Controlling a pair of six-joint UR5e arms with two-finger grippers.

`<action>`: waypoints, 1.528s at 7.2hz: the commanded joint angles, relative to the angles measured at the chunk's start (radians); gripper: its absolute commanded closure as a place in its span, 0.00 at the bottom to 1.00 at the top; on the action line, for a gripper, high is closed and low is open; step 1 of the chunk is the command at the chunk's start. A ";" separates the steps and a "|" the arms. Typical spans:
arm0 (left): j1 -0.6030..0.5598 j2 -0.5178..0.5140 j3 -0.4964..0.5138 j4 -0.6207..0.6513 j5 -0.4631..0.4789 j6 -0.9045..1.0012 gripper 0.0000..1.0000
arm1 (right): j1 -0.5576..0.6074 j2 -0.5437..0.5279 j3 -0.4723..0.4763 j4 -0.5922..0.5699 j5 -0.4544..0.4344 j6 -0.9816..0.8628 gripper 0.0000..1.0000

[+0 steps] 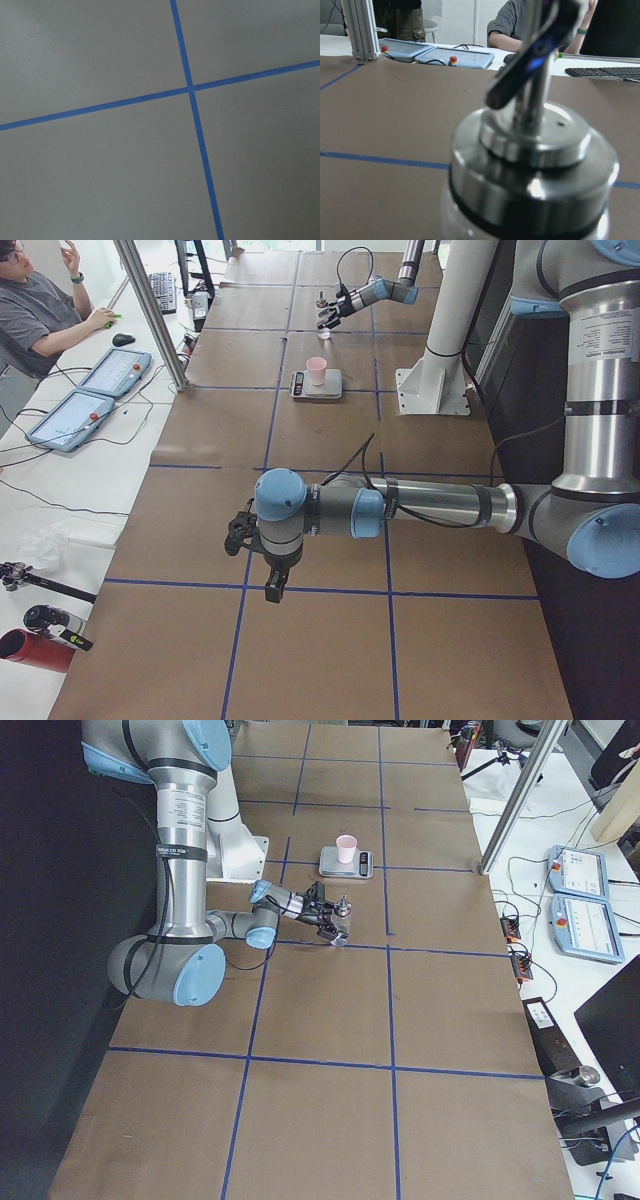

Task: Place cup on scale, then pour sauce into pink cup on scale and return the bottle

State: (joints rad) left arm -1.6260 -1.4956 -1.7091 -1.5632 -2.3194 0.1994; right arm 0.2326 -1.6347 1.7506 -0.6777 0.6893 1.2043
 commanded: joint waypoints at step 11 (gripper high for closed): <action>0.000 0.002 -0.001 0.002 0.000 0.003 0.00 | -0.259 -0.183 0.003 0.194 -0.208 0.046 0.00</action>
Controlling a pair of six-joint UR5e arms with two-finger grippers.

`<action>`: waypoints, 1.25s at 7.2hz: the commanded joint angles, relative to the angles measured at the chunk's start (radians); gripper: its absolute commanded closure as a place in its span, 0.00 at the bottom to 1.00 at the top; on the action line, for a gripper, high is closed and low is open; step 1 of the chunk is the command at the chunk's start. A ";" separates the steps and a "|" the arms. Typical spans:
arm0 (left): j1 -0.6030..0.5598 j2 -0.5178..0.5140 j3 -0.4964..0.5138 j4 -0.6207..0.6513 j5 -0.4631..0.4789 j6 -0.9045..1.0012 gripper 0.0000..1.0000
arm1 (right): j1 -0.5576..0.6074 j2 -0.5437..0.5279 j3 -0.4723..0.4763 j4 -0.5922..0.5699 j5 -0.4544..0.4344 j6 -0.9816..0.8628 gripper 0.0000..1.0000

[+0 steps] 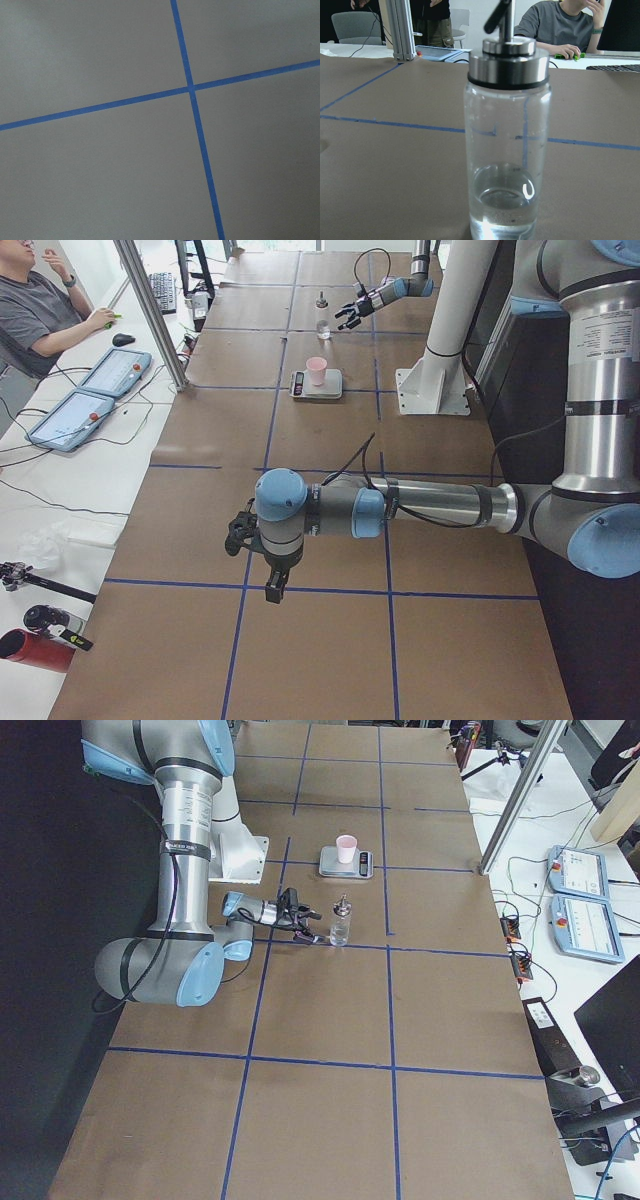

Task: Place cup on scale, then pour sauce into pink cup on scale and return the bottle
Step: 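Open the right gripper and pull it back from the dispenser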

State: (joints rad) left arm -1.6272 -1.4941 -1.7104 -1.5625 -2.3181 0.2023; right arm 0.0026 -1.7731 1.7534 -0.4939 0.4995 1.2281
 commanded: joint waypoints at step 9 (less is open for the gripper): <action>0.003 -0.002 0.000 -0.002 -0.001 0.002 0.00 | 0.999 -0.056 -0.074 0.162 1.195 -0.580 0.00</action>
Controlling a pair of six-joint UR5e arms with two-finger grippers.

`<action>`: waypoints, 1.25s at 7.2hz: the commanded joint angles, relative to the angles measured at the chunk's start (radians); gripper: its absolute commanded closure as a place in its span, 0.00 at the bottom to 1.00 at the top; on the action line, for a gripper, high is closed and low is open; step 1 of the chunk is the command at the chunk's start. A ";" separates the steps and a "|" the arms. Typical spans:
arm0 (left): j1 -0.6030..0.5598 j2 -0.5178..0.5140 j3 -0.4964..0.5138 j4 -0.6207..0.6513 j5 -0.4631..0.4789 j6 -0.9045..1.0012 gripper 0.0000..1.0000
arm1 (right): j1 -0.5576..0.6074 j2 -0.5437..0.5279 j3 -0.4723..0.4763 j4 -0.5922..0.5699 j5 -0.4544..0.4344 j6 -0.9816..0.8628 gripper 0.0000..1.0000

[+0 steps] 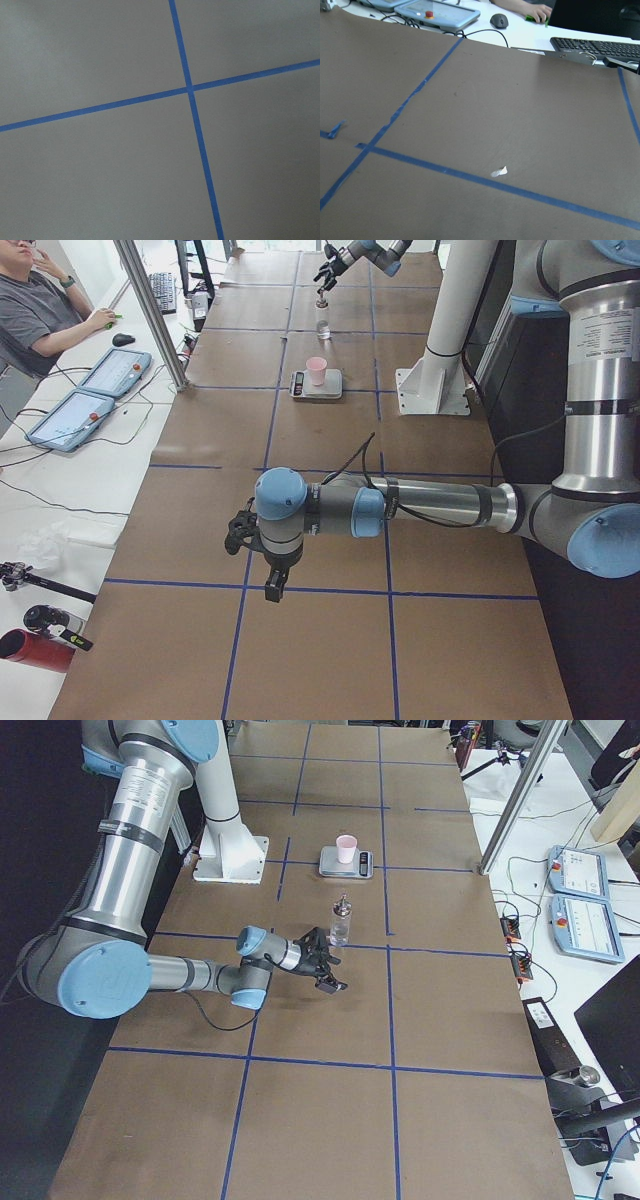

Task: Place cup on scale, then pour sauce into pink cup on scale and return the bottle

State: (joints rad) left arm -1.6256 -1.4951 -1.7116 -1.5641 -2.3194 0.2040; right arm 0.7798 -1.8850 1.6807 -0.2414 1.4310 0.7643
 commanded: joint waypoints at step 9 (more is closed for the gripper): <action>0.001 -0.001 0.007 -0.002 0.002 0.002 0.00 | 0.759 0.261 0.004 -1.349 0.755 -0.901 0.00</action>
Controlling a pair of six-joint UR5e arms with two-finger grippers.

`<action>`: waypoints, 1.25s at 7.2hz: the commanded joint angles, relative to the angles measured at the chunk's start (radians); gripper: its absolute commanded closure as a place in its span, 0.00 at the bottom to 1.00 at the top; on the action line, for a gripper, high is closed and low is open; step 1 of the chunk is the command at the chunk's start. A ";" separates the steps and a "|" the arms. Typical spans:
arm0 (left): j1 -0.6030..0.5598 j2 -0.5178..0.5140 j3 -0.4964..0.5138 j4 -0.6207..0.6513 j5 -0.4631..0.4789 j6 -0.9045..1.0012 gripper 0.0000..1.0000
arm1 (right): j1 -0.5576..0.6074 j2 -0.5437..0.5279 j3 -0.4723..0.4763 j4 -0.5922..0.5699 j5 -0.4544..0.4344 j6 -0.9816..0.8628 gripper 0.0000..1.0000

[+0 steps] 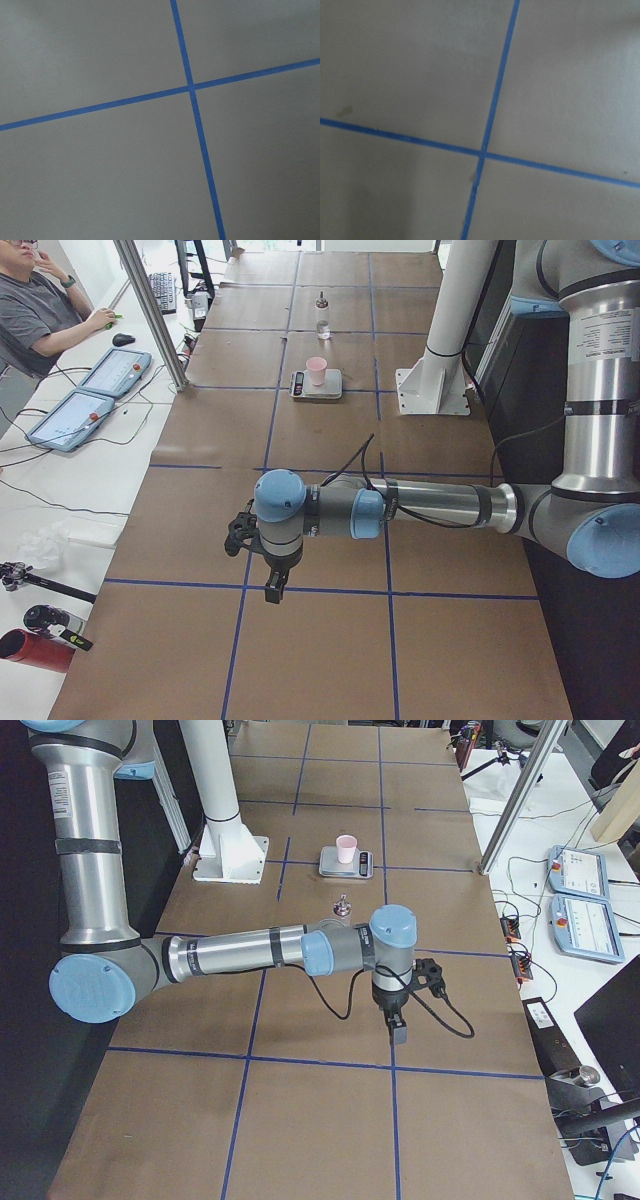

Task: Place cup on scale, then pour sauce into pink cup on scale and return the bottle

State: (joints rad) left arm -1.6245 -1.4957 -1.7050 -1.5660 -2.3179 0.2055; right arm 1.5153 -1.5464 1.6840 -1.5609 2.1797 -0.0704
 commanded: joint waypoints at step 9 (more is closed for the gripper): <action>0.002 -0.014 0.005 0.001 0.000 0.000 0.00 | 0.029 -0.107 -0.023 -0.021 0.134 -0.060 0.00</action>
State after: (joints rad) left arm -1.6242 -1.5066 -1.7009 -1.5657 -2.3178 0.2056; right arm 1.5447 -1.6547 1.6613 -1.5818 2.3139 -0.1303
